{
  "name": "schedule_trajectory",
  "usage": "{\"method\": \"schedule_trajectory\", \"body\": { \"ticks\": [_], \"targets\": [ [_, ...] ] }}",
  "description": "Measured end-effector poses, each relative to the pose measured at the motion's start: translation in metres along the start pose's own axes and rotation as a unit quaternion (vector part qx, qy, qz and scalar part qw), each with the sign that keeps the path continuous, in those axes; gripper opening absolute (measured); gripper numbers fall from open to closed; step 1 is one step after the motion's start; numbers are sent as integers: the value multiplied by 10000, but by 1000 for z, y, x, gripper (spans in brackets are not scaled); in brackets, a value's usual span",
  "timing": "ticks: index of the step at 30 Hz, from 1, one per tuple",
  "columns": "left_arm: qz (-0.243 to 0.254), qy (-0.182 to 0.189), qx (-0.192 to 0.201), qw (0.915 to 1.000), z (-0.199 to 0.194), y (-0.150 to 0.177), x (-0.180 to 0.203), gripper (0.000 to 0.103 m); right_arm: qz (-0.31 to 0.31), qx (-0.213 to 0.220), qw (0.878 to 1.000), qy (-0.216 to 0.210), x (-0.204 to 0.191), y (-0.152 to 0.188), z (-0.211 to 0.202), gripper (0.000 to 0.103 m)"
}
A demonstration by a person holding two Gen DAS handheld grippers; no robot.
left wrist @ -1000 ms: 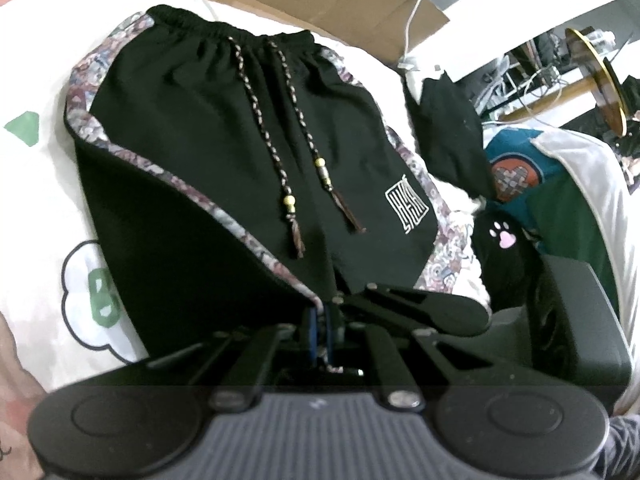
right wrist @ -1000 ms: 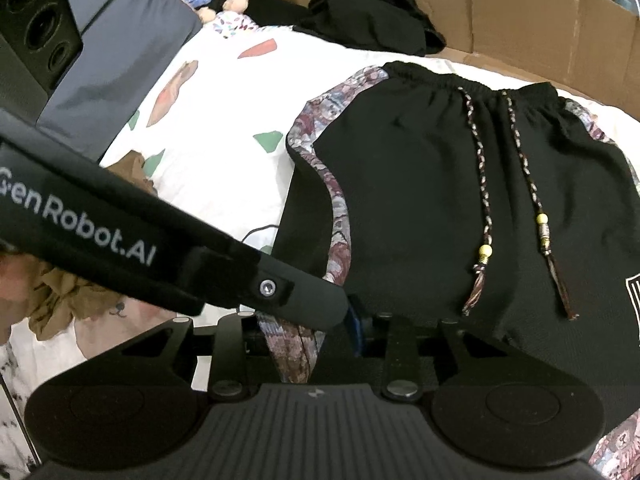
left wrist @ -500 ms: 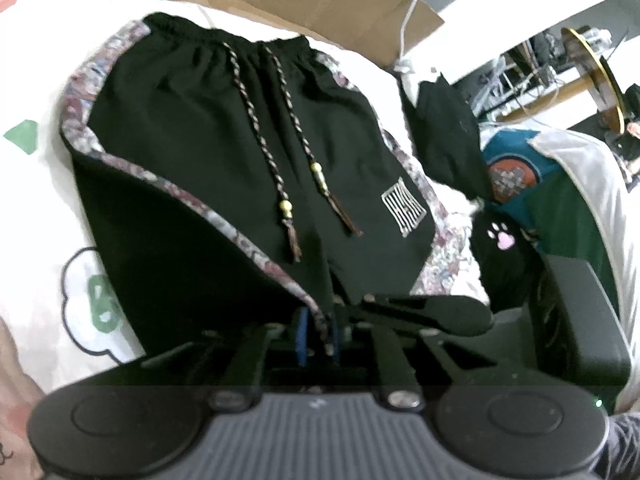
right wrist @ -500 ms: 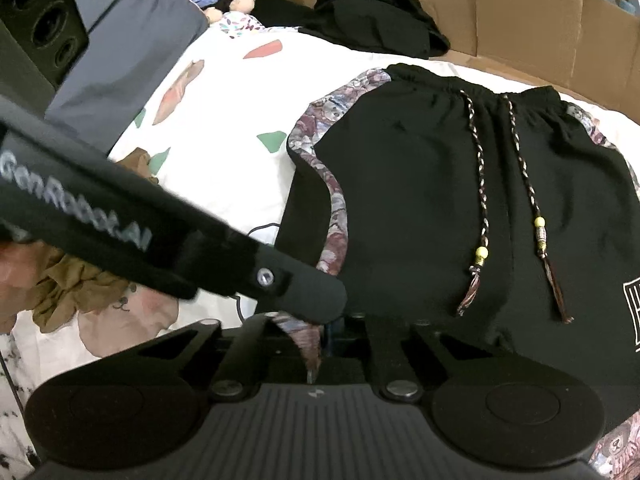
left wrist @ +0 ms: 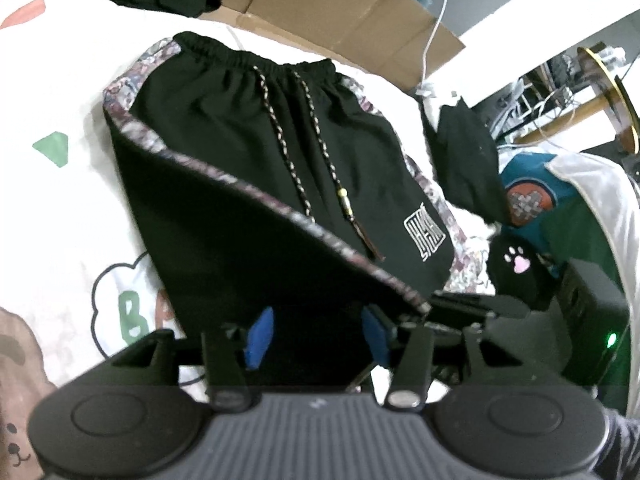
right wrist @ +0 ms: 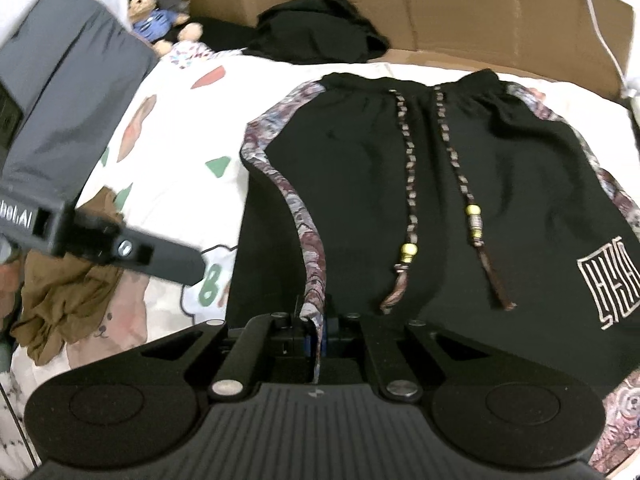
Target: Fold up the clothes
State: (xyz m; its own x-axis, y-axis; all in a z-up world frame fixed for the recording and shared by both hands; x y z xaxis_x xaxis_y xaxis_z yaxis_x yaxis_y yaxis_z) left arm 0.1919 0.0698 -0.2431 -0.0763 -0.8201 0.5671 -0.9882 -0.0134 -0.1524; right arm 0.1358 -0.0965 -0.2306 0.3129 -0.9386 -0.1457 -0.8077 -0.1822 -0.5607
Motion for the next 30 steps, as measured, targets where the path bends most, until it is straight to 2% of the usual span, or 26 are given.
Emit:
{"method": "schedule_trajectory", "body": {
  "ticks": [7, 17, 25, 30],
  "targets": [
    [108, -54, -90, 9999, 5, 2, 6, 57, 46, 101, 9999, -95, 16, 3, -8, 5],
    [-10, -295, -180, 9994, 9, -1, 7, 59, 176, 304, 9993, 80, 46, 8, -27, 4],
    [-13, -905, -285, 9955, 17, -7, 42, 59, 402, 518, 9978, 55, 72, 9, -49, 4],
    [36, -976, -105, 9952, 11, -12, 74, 59, 652, 598, 9961, -41, 90, 17, -63, 4]
  ]
}}
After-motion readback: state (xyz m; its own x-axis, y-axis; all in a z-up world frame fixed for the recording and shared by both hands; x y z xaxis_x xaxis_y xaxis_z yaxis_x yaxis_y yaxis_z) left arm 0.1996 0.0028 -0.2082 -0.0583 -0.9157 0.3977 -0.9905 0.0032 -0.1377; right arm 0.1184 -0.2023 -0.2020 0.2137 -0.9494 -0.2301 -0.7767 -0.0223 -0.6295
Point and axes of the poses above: each gripper's, at about its wrist camera, not at the fingertips, and z roughly the way its jaws point, x to its right, y to its underside, the point moved 1 cm from there along z, roughly the way its jaws point, and after that the axes turned 15 degrees about -z, right-handed, at the moved point
